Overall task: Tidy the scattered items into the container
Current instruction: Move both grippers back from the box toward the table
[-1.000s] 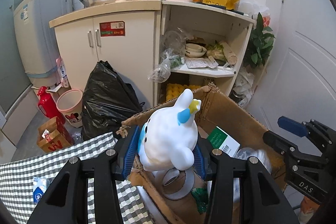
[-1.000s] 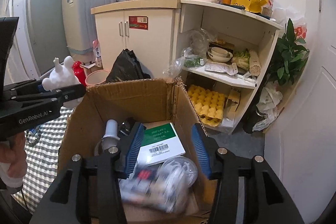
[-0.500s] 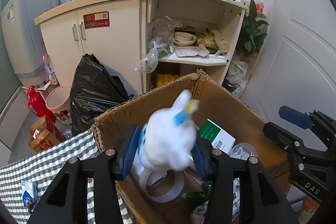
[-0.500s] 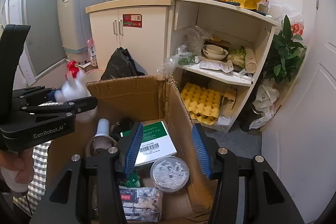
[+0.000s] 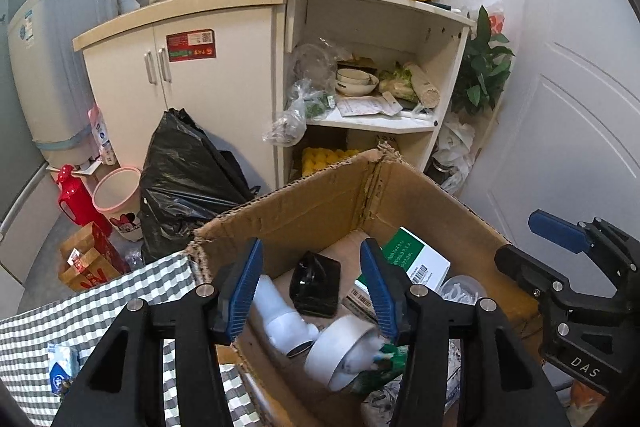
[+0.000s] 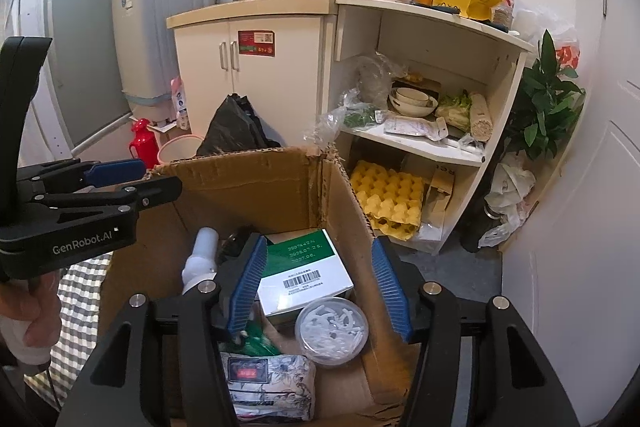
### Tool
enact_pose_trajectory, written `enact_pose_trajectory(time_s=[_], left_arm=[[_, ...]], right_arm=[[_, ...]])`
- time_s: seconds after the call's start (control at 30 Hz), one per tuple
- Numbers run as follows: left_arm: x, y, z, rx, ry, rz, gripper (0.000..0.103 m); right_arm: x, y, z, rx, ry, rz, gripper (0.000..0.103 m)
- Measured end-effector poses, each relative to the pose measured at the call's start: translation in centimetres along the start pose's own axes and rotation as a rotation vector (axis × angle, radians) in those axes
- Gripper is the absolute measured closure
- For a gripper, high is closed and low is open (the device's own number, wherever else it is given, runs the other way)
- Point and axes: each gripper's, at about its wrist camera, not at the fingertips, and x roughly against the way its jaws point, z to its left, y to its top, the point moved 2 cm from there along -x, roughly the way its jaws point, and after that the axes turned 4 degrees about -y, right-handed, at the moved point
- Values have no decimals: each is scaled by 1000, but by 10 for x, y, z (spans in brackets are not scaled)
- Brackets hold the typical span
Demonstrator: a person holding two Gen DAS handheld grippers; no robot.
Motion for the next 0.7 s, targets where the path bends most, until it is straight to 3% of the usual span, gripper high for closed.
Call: enact_pose_trajectory(time_s=[0.7], left_arm=[[65,-2,19,22,52,-87,50]], right_arm=[[49,12,24,20,20,-90,38]])
